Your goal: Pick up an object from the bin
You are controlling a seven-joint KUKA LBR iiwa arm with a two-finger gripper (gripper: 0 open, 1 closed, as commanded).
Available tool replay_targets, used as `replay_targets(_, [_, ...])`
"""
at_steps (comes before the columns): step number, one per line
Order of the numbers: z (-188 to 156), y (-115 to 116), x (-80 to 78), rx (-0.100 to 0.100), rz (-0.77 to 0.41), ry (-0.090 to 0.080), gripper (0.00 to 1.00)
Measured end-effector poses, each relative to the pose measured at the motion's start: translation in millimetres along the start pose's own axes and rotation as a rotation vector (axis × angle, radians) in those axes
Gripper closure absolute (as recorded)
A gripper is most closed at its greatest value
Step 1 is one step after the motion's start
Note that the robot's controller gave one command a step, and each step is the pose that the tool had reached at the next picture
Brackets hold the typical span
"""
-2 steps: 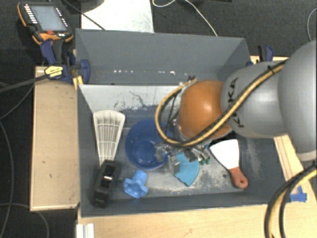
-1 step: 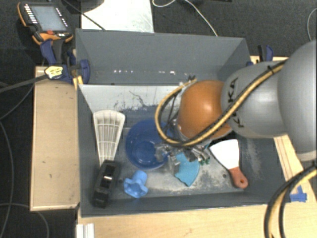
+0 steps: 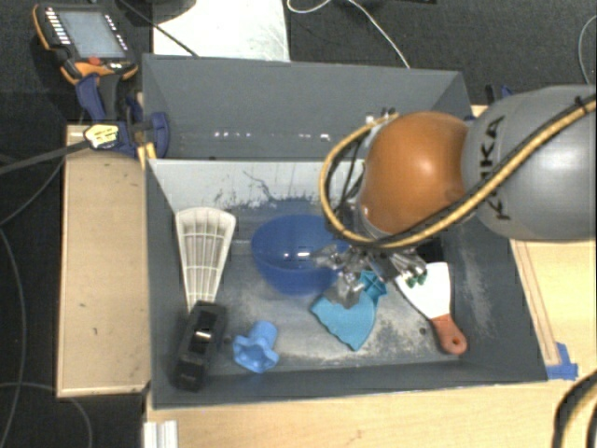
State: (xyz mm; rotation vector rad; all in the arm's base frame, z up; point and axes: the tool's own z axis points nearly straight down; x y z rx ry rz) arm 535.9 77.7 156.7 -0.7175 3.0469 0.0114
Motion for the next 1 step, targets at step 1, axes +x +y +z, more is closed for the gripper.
replay_targets(1, [-14.5,-1.4,-0.5,0.001,-0.006,-0.001,1.0])
